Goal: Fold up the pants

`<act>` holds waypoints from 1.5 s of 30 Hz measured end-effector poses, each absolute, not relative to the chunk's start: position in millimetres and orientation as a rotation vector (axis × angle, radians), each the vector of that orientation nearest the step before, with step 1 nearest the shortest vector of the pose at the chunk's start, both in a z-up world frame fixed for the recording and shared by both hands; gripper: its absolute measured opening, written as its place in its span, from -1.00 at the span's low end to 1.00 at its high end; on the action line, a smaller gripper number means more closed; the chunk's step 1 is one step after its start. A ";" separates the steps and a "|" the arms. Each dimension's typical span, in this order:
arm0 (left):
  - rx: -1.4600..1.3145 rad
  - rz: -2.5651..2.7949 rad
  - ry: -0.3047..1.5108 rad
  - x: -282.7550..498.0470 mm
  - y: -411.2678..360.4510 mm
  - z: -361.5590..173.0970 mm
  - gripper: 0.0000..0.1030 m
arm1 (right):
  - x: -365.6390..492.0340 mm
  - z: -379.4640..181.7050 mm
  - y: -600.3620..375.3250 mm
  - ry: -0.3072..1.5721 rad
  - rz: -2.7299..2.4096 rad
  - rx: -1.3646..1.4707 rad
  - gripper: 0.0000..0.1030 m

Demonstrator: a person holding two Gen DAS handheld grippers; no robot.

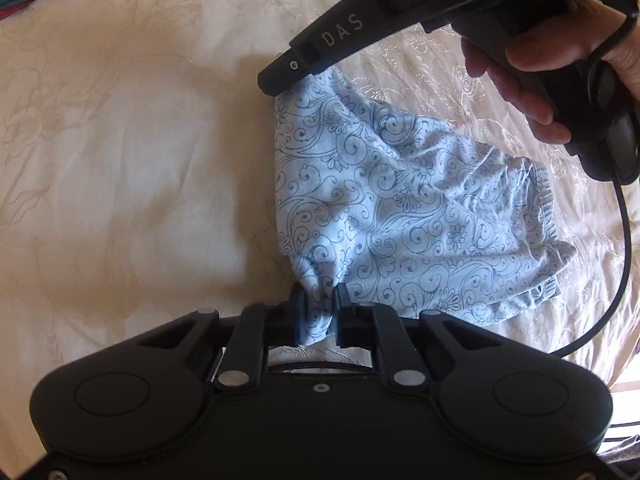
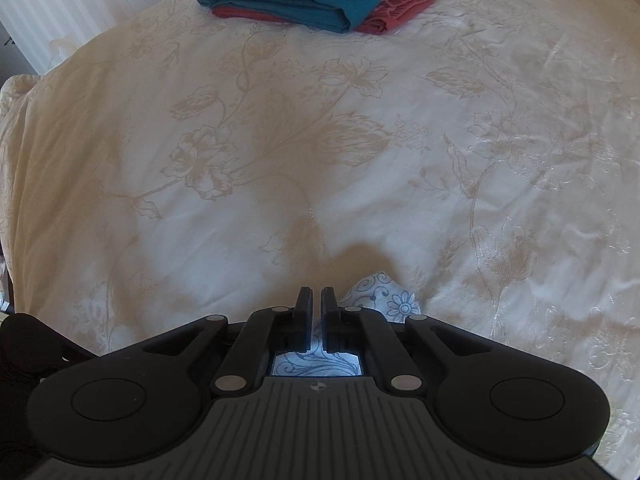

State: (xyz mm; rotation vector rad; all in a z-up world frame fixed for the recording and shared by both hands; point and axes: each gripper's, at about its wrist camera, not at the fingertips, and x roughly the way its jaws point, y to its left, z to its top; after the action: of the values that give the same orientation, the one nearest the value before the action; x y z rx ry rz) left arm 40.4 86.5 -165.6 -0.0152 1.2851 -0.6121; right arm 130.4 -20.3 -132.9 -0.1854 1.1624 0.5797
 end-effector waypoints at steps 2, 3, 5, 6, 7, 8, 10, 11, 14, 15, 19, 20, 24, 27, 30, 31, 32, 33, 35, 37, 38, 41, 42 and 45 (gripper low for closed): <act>-0.049 -0.595 1.291 37.7 91.4 -165.3 -0.67 | 126.2 -137.8 -16.3 1.182 0.601 -0.230 -0.91; -0.059 -0.591 1.290 37.2 92.9 -165.1 -0.67 | 123.5 -141.2 -13.8 1.185 0.606 -0.271 -0.91; -0.066 -0.589 1.289 36.5 93.2 -165.2 -0.68 | 119.6 -148.5 -10.2 1.179 0.605 -0.347 -1.00; -0.072 -0.586 1.290 36.8 93.0 -165.7 -0.68 | 120.5 -151.7 -10.7 1.183 0.600 -0.350 -1.00; -0.080 -0.581 1.290 36.9 94.0 -165.8 -0.68 | 123.8 -154.1 -13.0 1.191 0.588 -0.326 -1.00; -0.090 -0.576 1.292 37.0 95.2 -166.2 -0.69 | 125.7 -154.3 -14.9 1.186 0.574 -0.311 -1.00; -0.106 -0.565 1.298 35.6 98.4 -165.4 -0.71 | 131.2 -151.5 -21.1 1.148 0.506 -0.287 -1.00; -0.109 -0.559 1.295 33.7 99.9 -164.5 -0.72 | 134.9 -150.6 -23.7 1.145 0.482 -0.275 -1.00; -0.112 -0.550 1.306 29.3 103.0 -165.0 -0.82 | 144.8 -145.6 -32.2 1.154 0.472 -0.209 -1.00; -0.102 -0.548 1.308 28.1 104.9 -165.4 -0.87 | 144.5 -140.0 -34.2 1.142 0.516 -0.170 -0.98; -0.114 -0.536 1.307 28.8 110.5 -166.8 -0.87 | 129.5 -130.6 -23.1 1.157 0.593 -0.201 -0.48; -0.115 -0.533 1.307 29.6 110.6 -167.7 -0.87 | 124.4 -131.1 -20.3 1.156 0.602 -0.228 -0.42; -0.103 -0.537 1.319 30.4 106.6 -170.6 -0.87 | 103.7 -142.9 -6.5 1.159 0.639 -0.398 -0.43; -0.101 -0.522 1.346 28.1 106.7 -176.4 -0.94 | 110.1 -150.4 -11.0 1.160 0.559 -0.385 -0.98; -0.105 -0.508 1.362 24.0 109.4 -181.4 -1.00 | 122.8 -148.5 -21.8 1.141 0.471 -0.325 -0.99; -0.118 -0.504 1.366 23.3 111.7 -182.1 -1.00 | 127.8 -149.5 -26.5 1.153 0.458 -0.297 -0.99; -0.124 -0.502 1.369 22.9 113.2 -182.1 -1.00 | 130.8 -149.7 -29.6 1.164 0.458 -0.270 -0.99; -0.120 -0.505 1.368 22.5 113.8 -181.1 -1.00 | 132.2 -148.6 -32.5 1.157 0.456 -0.246 -0.99; -0.104 -0.515 1.359 22.0 113.7 -175.7 -0.98 | 130.2 -145.6 -37.3 1.137 0.480 -0.193 -0.97; -0.110 -0.515 1.351 22.2 117.4 -168.2 -0.87 | 127.2 -138.5 -48.4 1.132 0.493 -0.062 -0.91; -0.110 -0.506 1.335 21.6 119.6 -162.1 -0.63 | 125.5 -135.6 -53.4 1.131 0.482 -0.021 -0.90; -0.088 -0.493 1.292 19.9 127.0 -143.1 0.07 | 112.8 -120.4 -75.2 1.089 0.405 0.084 -0.76; -0.083 -0.494 1.270 20.3 129.0 -133.7 0.07 | 106.5 -115.4 -84.4 1.073 0.373 0.114 -0.59; -0.049 -0.506 1.207 28.2 123.1 -117.8 0.11 | 81.8 -107.5 -114.7 1.040 0.271 0.186 -0.56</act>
State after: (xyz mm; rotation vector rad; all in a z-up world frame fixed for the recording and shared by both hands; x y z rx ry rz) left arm 28.2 123.1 -117.8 -0.0490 1.2072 -0.5060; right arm 81.8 -114.7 -107.5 0.1858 1.0396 0.2706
